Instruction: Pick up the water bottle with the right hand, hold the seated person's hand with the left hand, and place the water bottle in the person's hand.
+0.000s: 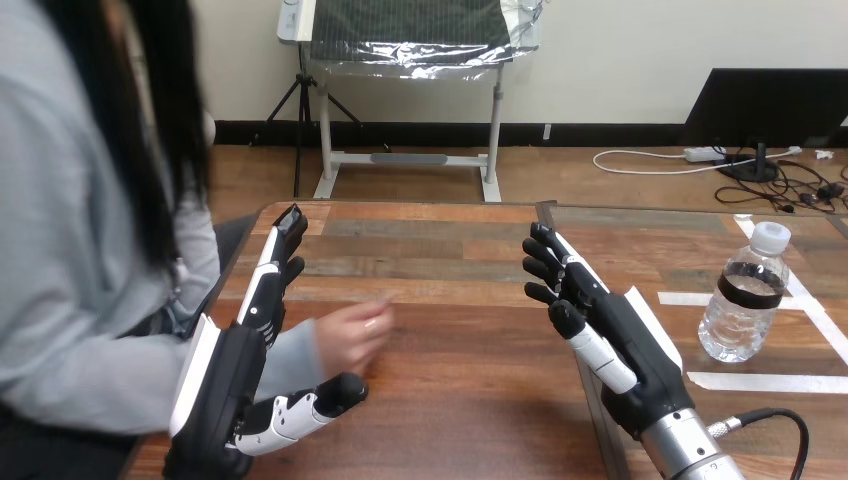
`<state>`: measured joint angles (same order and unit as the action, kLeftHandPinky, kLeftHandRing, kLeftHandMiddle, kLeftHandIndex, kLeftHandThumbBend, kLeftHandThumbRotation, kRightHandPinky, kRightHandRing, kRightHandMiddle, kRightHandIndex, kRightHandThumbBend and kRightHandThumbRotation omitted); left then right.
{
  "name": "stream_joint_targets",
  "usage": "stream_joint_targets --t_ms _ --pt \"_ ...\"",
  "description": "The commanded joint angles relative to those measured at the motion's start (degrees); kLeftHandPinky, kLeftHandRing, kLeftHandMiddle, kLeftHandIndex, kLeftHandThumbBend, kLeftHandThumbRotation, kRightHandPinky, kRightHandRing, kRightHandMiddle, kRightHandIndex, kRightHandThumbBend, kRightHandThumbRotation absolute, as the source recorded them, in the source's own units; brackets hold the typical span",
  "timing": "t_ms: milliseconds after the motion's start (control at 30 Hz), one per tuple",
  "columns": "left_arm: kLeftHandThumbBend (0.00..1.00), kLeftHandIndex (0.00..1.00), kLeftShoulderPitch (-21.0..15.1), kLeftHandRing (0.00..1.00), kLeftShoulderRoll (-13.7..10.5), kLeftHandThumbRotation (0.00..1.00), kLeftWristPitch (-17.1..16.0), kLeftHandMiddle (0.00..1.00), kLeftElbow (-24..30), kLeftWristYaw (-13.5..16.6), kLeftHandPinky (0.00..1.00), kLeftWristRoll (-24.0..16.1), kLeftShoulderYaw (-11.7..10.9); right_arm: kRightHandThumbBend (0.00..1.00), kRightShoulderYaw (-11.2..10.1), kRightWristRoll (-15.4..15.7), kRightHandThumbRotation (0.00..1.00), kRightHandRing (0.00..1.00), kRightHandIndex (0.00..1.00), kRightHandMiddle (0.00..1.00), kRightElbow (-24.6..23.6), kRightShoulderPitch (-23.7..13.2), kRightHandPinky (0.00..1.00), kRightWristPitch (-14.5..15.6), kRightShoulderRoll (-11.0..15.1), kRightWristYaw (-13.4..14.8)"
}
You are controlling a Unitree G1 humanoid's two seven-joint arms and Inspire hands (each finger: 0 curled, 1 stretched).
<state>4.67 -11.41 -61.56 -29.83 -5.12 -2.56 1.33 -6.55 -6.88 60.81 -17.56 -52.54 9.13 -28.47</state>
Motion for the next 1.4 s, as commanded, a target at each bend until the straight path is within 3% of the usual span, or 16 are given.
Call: stream_joint_targets --t_ms 0,1367 --pt "1.00 1.00 -2.59 1.00 0.23 0.71 -0.29 1.00 0.25 -0.09 0.96 0.65 -0.78 1.00 -0.11 -0.21 0.81 0.96 0.98 0.96 -3.11 -2.78 0.92 -1.87 0.39 0.21" --pt "1.00 1.00 -2.33 1.00 0.35 0.71 -0.22 1.00 -0.02 -2.14 0.93 2.30 -1.25 1.00 -0.10 0.22 0.80 0.95 0.98 0.96 -3.22 -2.74 0.90 -2.96 0.56 0.68"
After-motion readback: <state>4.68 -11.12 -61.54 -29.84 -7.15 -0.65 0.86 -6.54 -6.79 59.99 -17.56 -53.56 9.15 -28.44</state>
